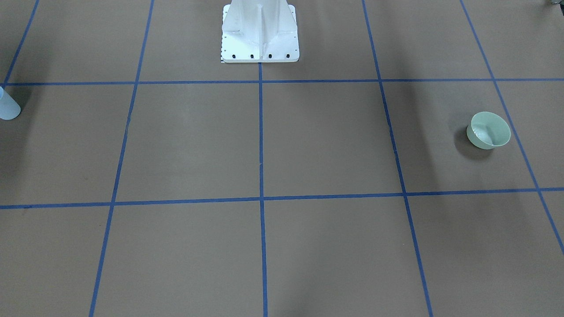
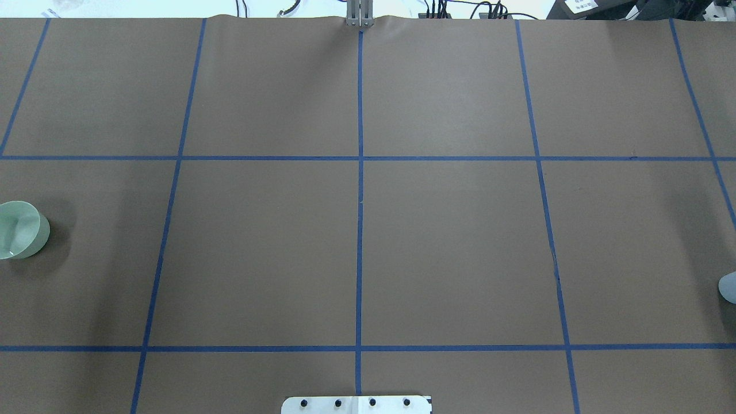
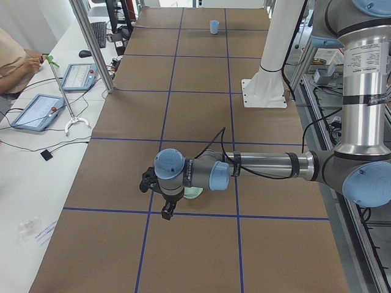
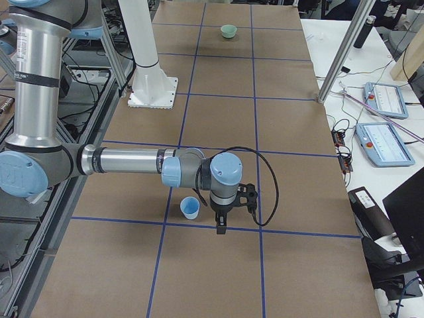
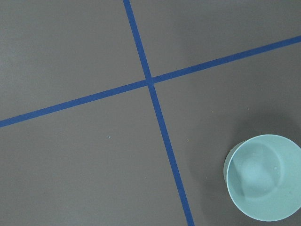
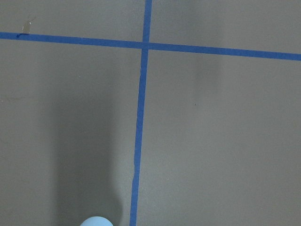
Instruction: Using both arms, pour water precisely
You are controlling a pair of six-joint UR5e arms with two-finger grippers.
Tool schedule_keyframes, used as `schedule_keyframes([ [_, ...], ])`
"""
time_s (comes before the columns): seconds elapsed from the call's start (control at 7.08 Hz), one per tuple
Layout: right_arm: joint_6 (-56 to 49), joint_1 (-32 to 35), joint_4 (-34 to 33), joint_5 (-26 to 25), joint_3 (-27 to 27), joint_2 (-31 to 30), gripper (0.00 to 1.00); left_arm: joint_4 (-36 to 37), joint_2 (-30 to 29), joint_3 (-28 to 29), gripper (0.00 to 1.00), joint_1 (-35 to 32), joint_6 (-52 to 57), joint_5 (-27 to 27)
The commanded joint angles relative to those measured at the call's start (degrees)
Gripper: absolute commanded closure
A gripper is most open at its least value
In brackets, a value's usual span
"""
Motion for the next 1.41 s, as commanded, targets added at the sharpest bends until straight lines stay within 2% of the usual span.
schedule_keyframes([
  [0.0, 0.0, 0.0, 0.0, 0.0, 0.0, 0.0, 0.00, 0.0, 0.0, -0.6, 0.00, 0.3, -0.1, -0.8],
  [0.57, 0.0, 0.0, 0.2, -0.2, 1.0, 0.1, 0.00, 0.0, 0.0, -2.1, 0.00, 0.4, -0.1, -1.0],
  [0.85, 0.3, -0.2, 0.6, -0.3, 2.3, 1.0, 0.00, 0.1, -0.2, -5.0, 0.00, 0.4, -0.4, -1.0],
  [1.13, 0.8, 0.0, 8.6, -0.4, 2.5, 1.2, 0.00, -0.4, -1.6, -6.2, 0.00, 0.4, -0.5, -1.2],
  [1.27, 1.0, -0.2, 10.8, 0.0, 1.5, 1.3, 0.00, -3.8, -3.8, -6.1, 0.00, 0.4, -0.5, -1.1],
])
